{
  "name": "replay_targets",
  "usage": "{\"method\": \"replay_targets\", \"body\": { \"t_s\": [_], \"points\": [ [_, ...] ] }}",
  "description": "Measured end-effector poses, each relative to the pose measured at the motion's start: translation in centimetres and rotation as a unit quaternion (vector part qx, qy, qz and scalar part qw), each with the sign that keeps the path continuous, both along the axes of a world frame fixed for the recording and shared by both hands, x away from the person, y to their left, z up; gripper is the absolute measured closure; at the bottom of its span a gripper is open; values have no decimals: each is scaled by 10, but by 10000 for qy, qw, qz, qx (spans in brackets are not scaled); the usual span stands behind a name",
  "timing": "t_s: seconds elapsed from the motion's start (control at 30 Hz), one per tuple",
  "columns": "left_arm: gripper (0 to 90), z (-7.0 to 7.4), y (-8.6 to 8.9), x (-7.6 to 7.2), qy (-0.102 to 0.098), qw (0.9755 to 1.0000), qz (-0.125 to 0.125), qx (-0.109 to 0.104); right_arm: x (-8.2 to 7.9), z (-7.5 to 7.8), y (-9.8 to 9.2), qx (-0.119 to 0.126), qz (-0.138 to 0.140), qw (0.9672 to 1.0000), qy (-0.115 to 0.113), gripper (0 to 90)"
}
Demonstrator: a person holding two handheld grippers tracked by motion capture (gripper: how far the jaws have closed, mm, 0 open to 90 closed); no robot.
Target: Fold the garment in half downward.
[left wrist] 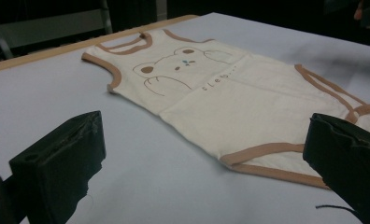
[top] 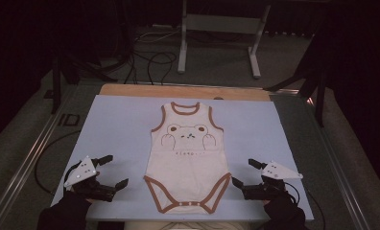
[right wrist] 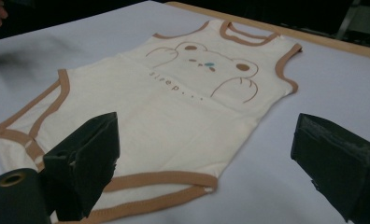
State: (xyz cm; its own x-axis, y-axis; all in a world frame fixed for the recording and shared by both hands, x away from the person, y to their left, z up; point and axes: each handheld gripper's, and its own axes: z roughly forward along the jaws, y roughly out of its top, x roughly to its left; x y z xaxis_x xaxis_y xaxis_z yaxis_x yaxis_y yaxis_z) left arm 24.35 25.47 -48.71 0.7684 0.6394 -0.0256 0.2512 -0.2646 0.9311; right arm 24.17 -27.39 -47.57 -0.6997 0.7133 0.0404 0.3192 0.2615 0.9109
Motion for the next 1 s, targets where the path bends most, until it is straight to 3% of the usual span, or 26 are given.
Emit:
{"method": "replay_targets", "body": {
  "t_s": [0.2, 0.3, 0.63, 0.9, 1.0],
  "points": [
    [5, 12, -1, 1, -7, 9998, -88, -192, 1, 11, 3, 59, 9, 9999, -119, 81],
    [5, 17, -1, 1, -53, 9999, -73, -94, 3, 16, 4, 29, -31, 9999, -143, 81],
    [5, 35, 3, 13, -7, 9999, -69, -97, 19, 43, 7, -44, 26, 9997, -247, 81],
    [5, 50, -5, 26, -4, 9997, -198, -141, 35, 58, 9, 17, 94, 9993, -371, 81],
    [5, 54, -10, 33, 19, 9996, -251, -87, 43, 61, 10, 57, 154, 9994, -303, 81]
  ]
}}
